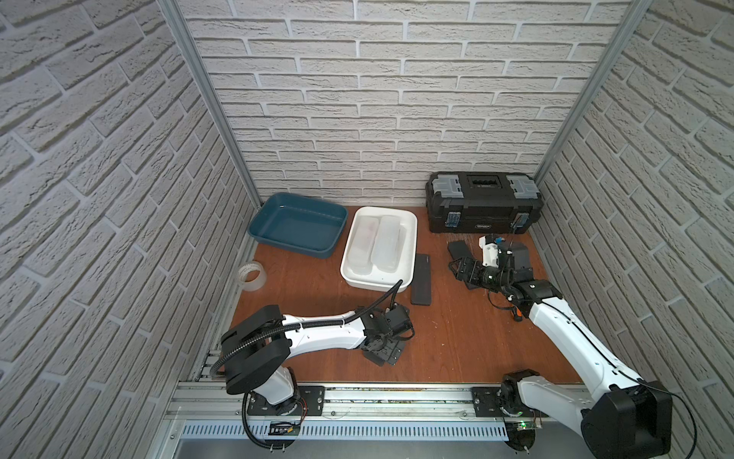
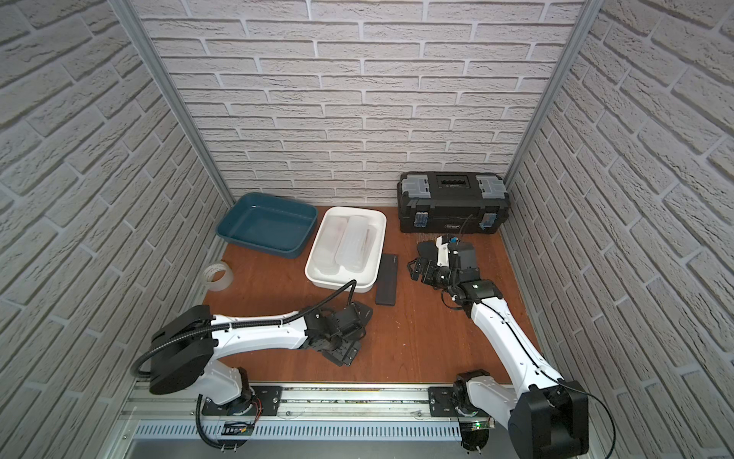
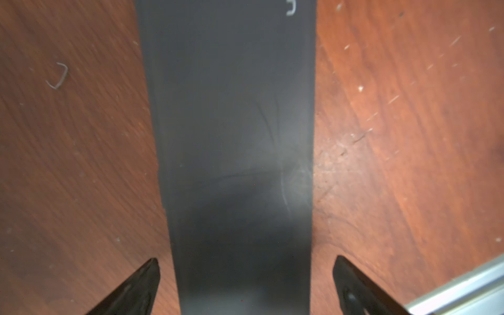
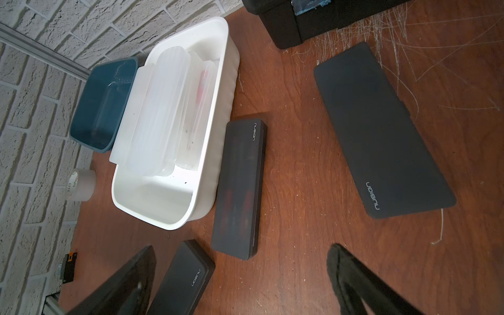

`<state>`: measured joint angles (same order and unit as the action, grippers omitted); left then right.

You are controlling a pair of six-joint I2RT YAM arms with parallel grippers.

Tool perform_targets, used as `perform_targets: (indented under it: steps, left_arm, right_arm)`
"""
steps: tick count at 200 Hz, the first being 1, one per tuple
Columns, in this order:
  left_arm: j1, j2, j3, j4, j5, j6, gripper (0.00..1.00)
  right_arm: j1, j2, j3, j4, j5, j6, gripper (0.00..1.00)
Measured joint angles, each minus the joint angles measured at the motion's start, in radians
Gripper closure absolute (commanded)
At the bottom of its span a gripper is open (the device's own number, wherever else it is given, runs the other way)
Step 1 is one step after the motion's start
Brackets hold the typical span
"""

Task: Place the pencil cases by color into the storage box
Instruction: Pick up the pencil case from the center of the board.

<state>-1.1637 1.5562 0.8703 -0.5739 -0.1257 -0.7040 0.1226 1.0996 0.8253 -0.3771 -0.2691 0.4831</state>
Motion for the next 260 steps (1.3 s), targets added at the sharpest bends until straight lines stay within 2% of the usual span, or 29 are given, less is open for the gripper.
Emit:
perform_targets:
  steps: [27,77,157,218,260]
  left_arm:
    - [-0.002,0.023,-0.001,0.004,0.008,-0.006,0.06]
    - [-0.011,0.049,-0.001,0.008,0.019,-0.018,0.28]
    - [-0.046,0.037,0.02,-0.042,0.007,0.004,0.3]
    - [-0.045,-0.146,0.039,-0.113,0.002,0.06,0.29]
    - [0.008,-0.267,0.105,-0.179,-0.013,0.095,0.28]
  right_arm:
    - [0.0,0.0,0.0,0.0,0.001,-0.001,0.02]
    - [0.0,0.0,0.0,0.0,0.001,-0.001,0.02]
    - [0.004,-0.001,-0.001,0.0,0.007,-0.001,0.03]
    - [0.004,-0.06,-0.001,-0.001,0.038,0.0,0.03]
    - [0.005,-0.079,-0.001,-0.001,0.051,0.0,0.03]
